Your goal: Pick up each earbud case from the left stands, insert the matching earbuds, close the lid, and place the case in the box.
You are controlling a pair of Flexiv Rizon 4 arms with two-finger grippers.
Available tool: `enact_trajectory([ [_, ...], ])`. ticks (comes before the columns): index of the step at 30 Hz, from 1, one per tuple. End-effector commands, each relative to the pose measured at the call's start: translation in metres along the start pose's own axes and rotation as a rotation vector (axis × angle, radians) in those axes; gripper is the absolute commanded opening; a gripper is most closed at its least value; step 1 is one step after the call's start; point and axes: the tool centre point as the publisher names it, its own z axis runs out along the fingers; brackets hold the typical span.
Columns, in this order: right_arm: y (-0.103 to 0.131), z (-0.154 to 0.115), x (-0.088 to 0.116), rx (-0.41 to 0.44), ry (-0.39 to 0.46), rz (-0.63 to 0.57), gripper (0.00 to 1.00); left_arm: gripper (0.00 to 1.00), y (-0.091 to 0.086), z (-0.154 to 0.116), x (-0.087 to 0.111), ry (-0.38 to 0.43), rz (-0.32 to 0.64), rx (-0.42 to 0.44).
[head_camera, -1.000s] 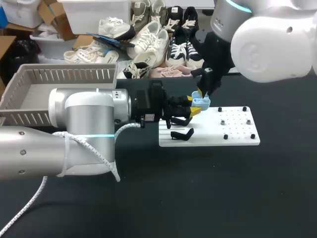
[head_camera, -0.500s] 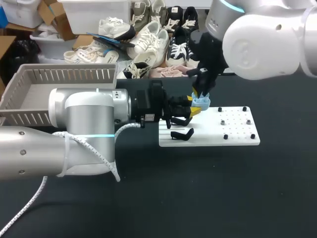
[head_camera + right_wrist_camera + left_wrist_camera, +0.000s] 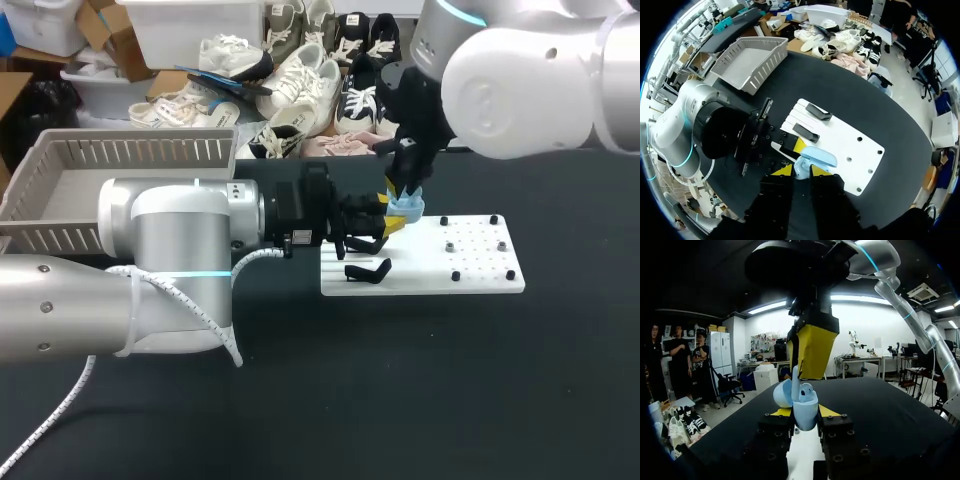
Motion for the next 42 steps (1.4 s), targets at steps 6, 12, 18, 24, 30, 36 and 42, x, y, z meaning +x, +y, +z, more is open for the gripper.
enact_trajectory([
  [6,0.0007,0.0022,-0.0031,-0.006,0.010,-0.003,0.00,0.00,-0.0014,-0.0005,-0.0001,-0.002,0.001,-0.003],
  [12,0.0011,-0.0004,-0.0001,-0.006,0.008,0.001,0.00,0.00,-0.0014,-0.0005,-0.0001,-0.002,0.001,-0.003],
  [18,0.0006,-0.0037,0.0004,-0.002,0.002,0.004,0.00,0.00,-0.0014,-0.0005,-0.0001,-0.002,0.001,-0.003],
  [24,0.0000,-0.0024,0.0020,0.000,0.004,0.007,0.00,0.00,-0.0014,-0.0005,-0.0001,-0.002,0.001,-0.003],
  [30,0.0005,-0.0003,0.0039,-0.002,0.010,0.009,0.00,0.00,-0.0014,-0.0005,-0.0001,-0.002,0.001,-0.003],
  [36,-0.0008,0.0016,0.0047,0.000,0.015,0.015,0.00,0.00,-0.0014,-0.0005,-0.0001,-0.002,0.001,-0.003],
  [42,-0.0005,-0.0003,0.0061,-0.001,0.011,0.015,0.00,0.00,-0.0014,-0.0005,-0.0001,-0.002,0.001,-0.003],
])
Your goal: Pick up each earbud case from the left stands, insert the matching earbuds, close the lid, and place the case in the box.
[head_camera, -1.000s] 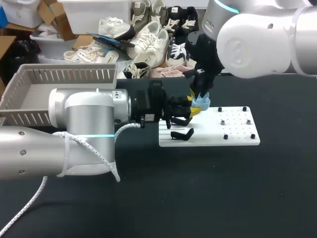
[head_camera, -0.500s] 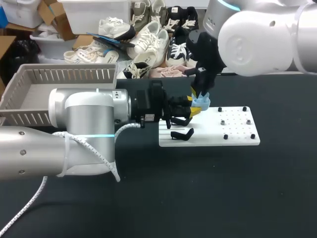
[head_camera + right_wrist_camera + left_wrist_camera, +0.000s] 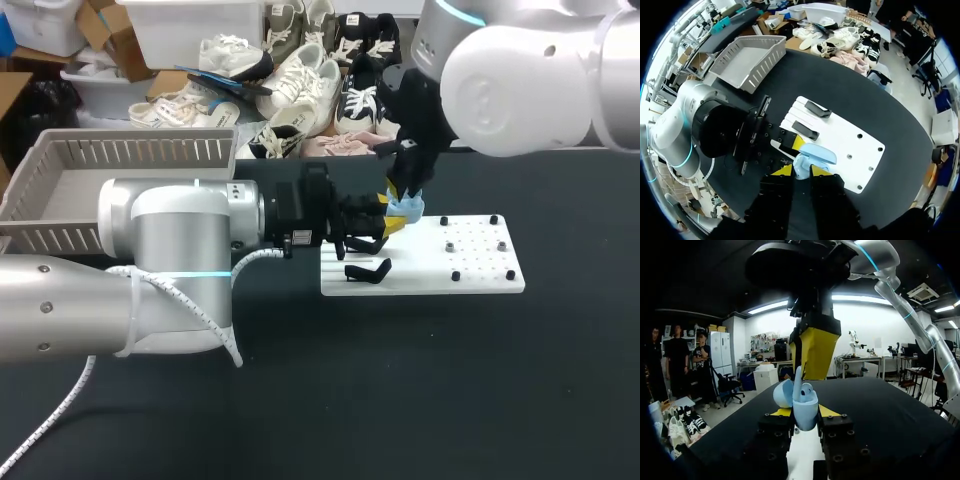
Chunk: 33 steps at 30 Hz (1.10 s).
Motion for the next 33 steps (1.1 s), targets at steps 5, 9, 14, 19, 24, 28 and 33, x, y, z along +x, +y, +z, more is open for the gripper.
enact_trajectory([
  [5,-0.0010,-0.0038,0.0051,0.001,-0.008,0.004,0.00,0.00,-0.0013,-0.0005,-0.0006,-0.002,0.001,-0.003],
  [9,-0.0014,-0.0041,0.0065,0.004,-0.008,0.007,0.00,0.00,-0.0013,-0.0005,-0.0006,-0.002,0.001,-0.003],
  [14,-0.0022,-0.0010,0.0065,0.006,-0.001,0.012,0.00,0.00,-0.0013,-0.0005,-0.0006,-0.002,0.001,-0.003],
  [19,-0.0015,0.0000,0.0050,0.004,0.001,0.011,0.00,0.00,-0.0013,-0.0005,-0.0006,-0.002,0.001,-0.003],
  [24,-0.0012,0.0005,0.0040,0.003,0.002,0.011,0.00,0.00,-0.0013,-0.0005,-0.0006,-0.002,0.001,-0.003],
  [28,-0.0010,0.0014,0.0039,0.003,0.005,0.011,0.00,0.00,-0.0013,-0.0005,-0.0006,-0.002,0.001,-0.003],
  [33,-0.0011,0.0009,0.0043,0.003,0.005,0.011,0.00,0.00,-0.0013,-0.0005,-0.0006,-0.002,0.001,-0.003],
])
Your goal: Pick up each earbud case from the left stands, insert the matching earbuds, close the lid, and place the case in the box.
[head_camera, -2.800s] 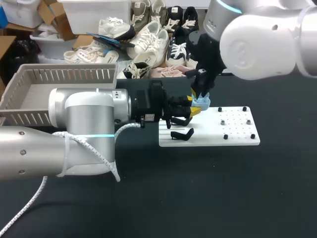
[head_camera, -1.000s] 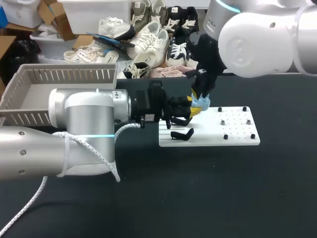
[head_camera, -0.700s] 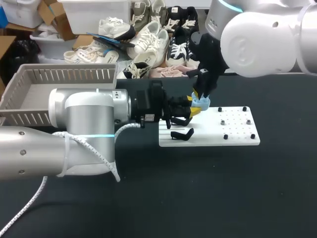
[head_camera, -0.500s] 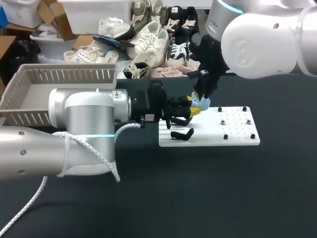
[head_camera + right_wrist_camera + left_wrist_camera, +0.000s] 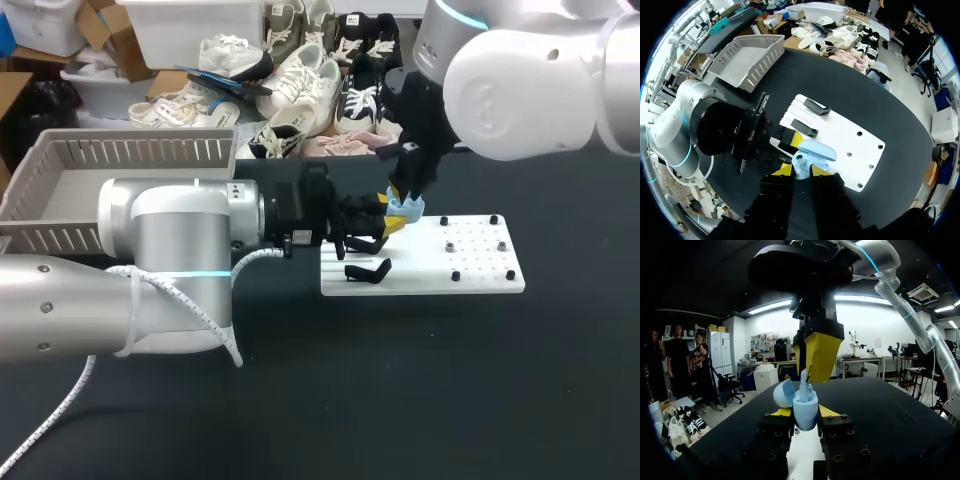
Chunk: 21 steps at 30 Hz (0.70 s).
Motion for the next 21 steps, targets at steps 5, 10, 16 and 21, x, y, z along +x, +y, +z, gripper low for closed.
enact_trajectory([
  [5,0.0002,-0.0023,0.0005,0.002,-0.001,0.000,0.00,0.00,-0.0014,-0.0005,-0.0001,-0.001,0.001,-0.003],
  [10,0.0032,-0.0008,0.0013,0.000,0.003,-0.005,0.00,0.00,-0.0014,-0.0005,-0.0001,-0.001,0.001,-0.003],
  [16,0.0043,0.0000,0.0012,-0.002,0.006,-0.006,0.00,0.00,-0.0014,-0.0005,-0.0001,-0.001,0.001,-0.003],
  [21,0.0036,-0.0028,0.0018,0.000,0.000,-0.003,0.00,0.00,-0.0014,-0.0005,-0.0001,-0.001,0.001,-0.003],
])
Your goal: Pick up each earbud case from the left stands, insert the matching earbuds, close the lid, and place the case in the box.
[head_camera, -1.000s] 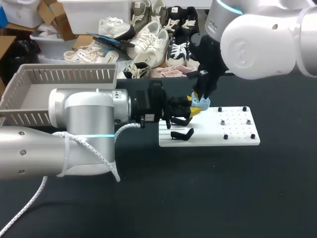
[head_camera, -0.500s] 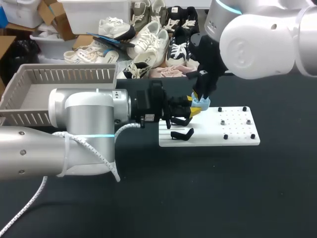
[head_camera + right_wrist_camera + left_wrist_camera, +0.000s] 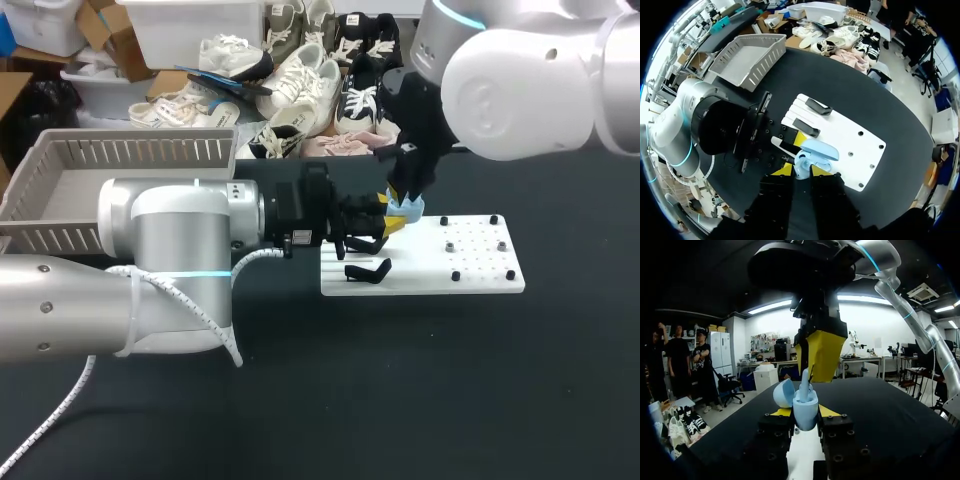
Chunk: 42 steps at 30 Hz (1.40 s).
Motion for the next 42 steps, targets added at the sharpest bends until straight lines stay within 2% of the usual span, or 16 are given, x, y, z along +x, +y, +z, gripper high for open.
enact_trajectory([
  [1,0.0002,-0.0023,0.0015,0.002,-0.004,0.002,0.00,0.00,-0.0013,-0.0005,-0.0001,-0.001,0.001,-0.003],
  [42,0.0015,0.0021,-0.0023,0.002,0.003,0.005,0.00,0.00,-0.0013,-0.0005,-0.0001,-0.001,0.001,-0.003],
])
